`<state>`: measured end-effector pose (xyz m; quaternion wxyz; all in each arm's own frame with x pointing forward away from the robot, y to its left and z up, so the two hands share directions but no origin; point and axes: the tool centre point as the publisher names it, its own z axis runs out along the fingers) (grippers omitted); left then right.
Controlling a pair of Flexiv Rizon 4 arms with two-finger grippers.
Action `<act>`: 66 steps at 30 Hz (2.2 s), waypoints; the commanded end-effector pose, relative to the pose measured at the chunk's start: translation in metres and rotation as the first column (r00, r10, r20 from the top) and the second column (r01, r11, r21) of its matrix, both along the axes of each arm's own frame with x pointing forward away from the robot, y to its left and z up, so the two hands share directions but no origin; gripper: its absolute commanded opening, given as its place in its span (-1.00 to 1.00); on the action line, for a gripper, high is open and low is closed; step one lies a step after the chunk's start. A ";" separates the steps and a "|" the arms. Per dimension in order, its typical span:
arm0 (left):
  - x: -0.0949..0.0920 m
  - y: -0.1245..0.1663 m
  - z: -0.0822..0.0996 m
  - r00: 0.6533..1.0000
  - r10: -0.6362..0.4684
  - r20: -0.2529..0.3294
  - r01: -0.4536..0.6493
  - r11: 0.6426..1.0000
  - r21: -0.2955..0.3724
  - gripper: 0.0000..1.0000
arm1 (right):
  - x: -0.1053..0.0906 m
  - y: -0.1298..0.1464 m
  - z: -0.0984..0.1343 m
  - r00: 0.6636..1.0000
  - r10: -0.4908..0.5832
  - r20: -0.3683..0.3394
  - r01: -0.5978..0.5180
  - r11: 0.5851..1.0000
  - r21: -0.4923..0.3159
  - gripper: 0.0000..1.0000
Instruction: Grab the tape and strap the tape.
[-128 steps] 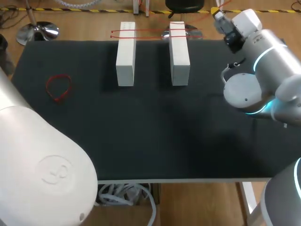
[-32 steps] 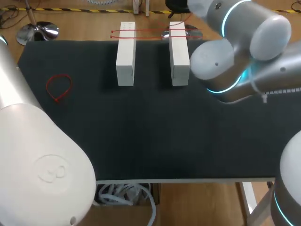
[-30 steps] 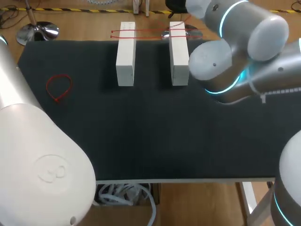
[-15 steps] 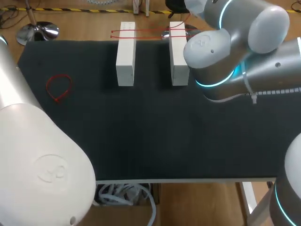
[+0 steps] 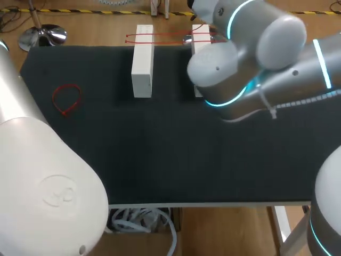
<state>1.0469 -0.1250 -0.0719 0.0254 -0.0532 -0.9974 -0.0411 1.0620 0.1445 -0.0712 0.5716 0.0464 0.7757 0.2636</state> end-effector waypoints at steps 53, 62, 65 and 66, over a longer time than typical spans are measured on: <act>0.000 0.000 0.001 1.000 0.000 -0.002 0.000 1.000 0.004 -1.00 | -0.004 0.055 -0.007 0.946 -0.319 0.050 0.323 0.929 -0.182 -1.00; 0.000 0.000 0.001 1.000 0.000 -0.002 0.000 1.000 0.004 -1.00 | -0.002 0.069 -0.007 0.957 -0.287 0.051 0.291 0.935 -0.201 -1.00; 0.000 0.000 0.001 1.000 0.000 -0.002 0.000 1.000 0.004 -1.00 | -0.003 0.072 -0.007 0.959 -0.278 0.048 0.282 0.937 -0.206 -1.00; 0.000 0.000 0.001 1.000 0.000 -0.002 0.000 1.000 0.004 -1.00 | -0.002 0.072 -0.008 0.960 -0.276 0.047 0.280 0.937 -0.207 -1.00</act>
